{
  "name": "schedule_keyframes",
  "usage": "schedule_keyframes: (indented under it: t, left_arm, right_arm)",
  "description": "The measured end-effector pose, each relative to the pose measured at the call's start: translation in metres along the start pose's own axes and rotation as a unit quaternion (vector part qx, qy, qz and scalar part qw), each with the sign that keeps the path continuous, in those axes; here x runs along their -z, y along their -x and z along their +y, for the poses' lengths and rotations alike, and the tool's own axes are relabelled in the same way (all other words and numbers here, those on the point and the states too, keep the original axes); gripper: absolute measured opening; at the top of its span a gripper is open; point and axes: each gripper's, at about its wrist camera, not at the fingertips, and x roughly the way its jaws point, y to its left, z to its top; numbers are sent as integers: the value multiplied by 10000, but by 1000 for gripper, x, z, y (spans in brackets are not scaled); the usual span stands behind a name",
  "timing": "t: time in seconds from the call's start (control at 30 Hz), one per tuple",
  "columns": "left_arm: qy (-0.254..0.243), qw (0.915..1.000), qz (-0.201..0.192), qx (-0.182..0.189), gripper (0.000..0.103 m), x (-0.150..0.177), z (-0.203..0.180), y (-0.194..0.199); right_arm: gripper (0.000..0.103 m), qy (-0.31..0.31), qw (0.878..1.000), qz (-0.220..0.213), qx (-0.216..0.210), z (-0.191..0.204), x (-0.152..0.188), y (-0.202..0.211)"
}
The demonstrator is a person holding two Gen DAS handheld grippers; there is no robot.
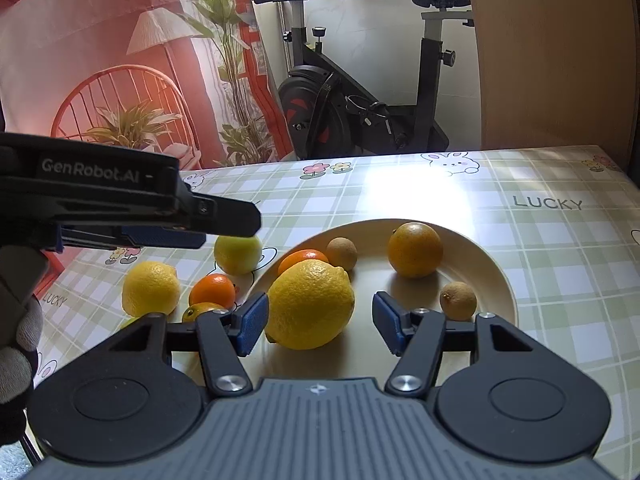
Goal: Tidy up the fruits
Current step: 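Lower the lemon onto the plate and open the left gripper, then move the left gripper to the green lime and close on it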
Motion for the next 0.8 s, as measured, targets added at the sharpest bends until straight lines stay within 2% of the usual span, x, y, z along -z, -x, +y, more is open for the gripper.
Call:
schedule_keyframes:
  t: [0.1,0.17,0.43,0.63,0.8]
  left_arm:
    - [-162,9988,-151,-432,53,-2,8,15]
    - [-183,9980,-220,-565,53,-2,16,23]
    - [140,9966,-455,-674,52,-1,42,50]
    - [22,9963,-294,-808,52,5,50,57]
    - [377,9966,-11,-737,52,18,73,54]
  right_arm:
    - [61,87,9999,-70,3,8,1,5]
    - [61,169,9998,-100,-18,13,2,7]
    - [54,590,9979,-166,-191,38,3,11]
    - [51,828,9958,8,-385,56,4,2]
    - [51,1079,9918,279,-624,76,9,-8]
